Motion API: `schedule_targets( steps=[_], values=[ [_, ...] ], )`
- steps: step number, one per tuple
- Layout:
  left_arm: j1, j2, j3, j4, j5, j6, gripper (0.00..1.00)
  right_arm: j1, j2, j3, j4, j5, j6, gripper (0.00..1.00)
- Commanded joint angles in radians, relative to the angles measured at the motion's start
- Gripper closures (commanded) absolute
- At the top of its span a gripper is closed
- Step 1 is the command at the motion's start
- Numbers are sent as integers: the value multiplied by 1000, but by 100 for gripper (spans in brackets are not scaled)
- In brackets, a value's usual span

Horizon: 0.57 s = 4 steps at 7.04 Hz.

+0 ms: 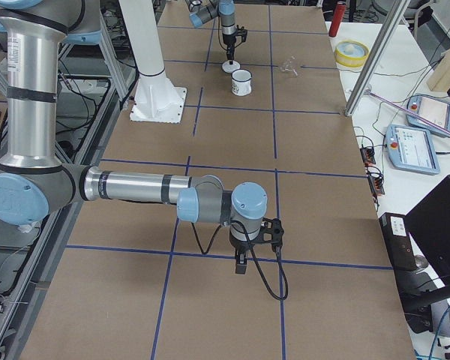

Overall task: Remove funnel from cup
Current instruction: 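Move the left gripper to the round white lid and grasp it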

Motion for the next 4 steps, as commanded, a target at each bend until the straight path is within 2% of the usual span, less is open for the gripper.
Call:
schedule_targets(
  steps=[1,3,4],
  values=[
    [-6,0,-87,99,0,10,100,0,0,0,0,0,0,0],
    [-48,-17,-210,259,-2,54,100,0,0,0,0,0,0,0],
    [-96,-64,-236,338,-62,90,100,0,0,0,0,0,0,0]
  ],
)
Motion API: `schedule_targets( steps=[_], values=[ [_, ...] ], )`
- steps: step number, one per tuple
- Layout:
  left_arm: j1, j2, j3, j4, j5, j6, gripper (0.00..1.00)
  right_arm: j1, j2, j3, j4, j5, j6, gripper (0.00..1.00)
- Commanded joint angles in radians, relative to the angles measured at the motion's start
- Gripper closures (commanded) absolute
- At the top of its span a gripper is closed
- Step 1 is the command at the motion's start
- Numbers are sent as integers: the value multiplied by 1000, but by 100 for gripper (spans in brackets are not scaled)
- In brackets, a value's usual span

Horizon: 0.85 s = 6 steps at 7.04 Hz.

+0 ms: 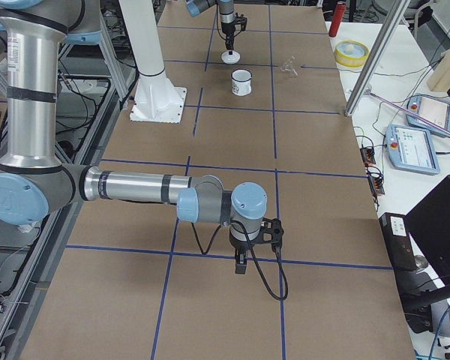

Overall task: Remove funnel from cup
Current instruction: 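Lift the white lid and carry it over the mug with the left gripper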

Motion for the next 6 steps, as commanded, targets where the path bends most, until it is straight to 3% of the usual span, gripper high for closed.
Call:
schedule_targets(
  steps=[1,3,6],
  values=[
    [-118,-139,-50,205,-86,83,100,0,2,0,0,0,0,0],
    [-129,-363,-43,462,-127,110,100,0,0,0,0,0,0,0],
    [-112,-520,130,454,-184,90,100,0,0,0,0,0,0,0]
  ],
)
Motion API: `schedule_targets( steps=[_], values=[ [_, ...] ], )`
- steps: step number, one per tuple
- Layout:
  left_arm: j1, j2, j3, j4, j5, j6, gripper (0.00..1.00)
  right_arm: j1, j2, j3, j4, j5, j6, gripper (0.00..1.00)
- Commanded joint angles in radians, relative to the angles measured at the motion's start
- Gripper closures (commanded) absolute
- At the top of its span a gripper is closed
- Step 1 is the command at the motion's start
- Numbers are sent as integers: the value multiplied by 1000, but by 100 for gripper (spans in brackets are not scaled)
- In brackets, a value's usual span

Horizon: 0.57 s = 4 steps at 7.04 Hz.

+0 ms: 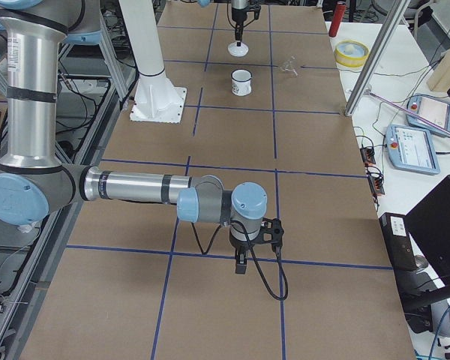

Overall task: Remove funnel from cup
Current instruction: 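Lift the white lid and carry it over the mug with the left gripper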

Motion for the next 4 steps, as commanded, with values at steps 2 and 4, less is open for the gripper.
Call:
schedule_targets(
  steps=[2,4],
  values=[
    [22,-90,178,-105,-9,-31,100,0,-1,0,0,0,0,0],
    [45,-90,240,-180,-4,-49,100,0,-1,0,0,0,0,0]
  ],
)
